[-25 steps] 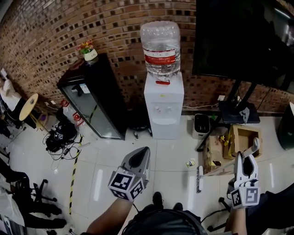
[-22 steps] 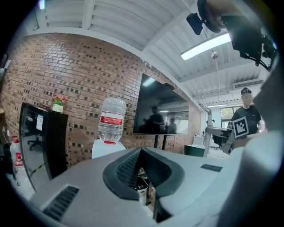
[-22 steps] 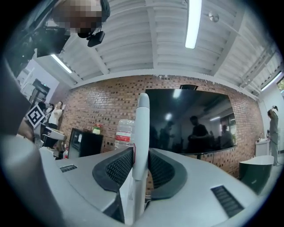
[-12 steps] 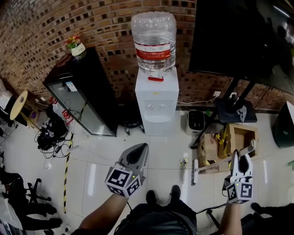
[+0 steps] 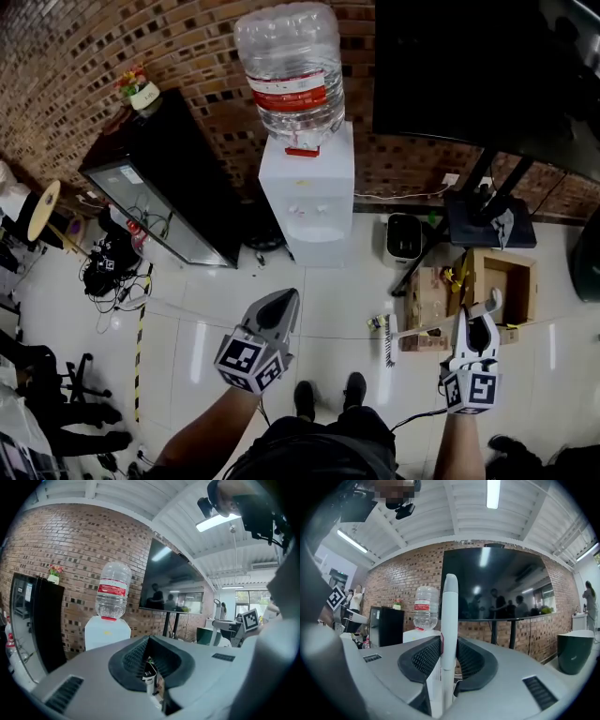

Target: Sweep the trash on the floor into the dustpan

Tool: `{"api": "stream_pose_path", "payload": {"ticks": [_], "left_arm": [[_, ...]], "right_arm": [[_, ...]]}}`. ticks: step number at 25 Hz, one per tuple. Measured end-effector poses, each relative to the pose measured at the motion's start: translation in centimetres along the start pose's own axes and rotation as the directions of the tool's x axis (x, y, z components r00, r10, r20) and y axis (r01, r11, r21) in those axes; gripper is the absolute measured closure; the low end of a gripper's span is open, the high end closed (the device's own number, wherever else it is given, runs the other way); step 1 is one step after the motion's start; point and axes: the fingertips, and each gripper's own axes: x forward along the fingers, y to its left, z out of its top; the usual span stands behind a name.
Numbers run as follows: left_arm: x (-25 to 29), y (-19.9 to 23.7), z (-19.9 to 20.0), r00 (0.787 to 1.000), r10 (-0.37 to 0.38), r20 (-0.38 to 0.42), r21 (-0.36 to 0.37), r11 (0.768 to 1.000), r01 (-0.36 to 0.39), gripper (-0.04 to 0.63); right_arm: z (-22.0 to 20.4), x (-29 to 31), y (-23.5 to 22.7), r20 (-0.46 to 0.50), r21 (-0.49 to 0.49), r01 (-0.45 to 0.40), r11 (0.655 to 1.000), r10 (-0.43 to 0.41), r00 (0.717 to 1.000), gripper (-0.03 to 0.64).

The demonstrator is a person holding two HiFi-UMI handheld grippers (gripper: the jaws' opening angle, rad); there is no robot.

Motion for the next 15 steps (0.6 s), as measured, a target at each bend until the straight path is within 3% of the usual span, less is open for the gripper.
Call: {"api": "stream_pose_path", "payload": {"ticks": [8, 15], "left_arm": [[6.0, -0.5, -6.2, 0.997, 0.044, -0.057, -0.035, 0.998, -0.046, 0.589], [9.5, -2.9, -11.4, 0.995, 0.024, -0.100, -0.034, 0.999, -0.028, 0.589]], "right_arm": [[-8.1, 3.1, -3.5, -0.065, 0.001, -0.021, 1.000, 0.021, 0.998, 0.497], [-15.3, 5.0, -6.9, -0.106, -0.005, -0.014, 1.000, 0.013, 0.994, 0.497]]}}
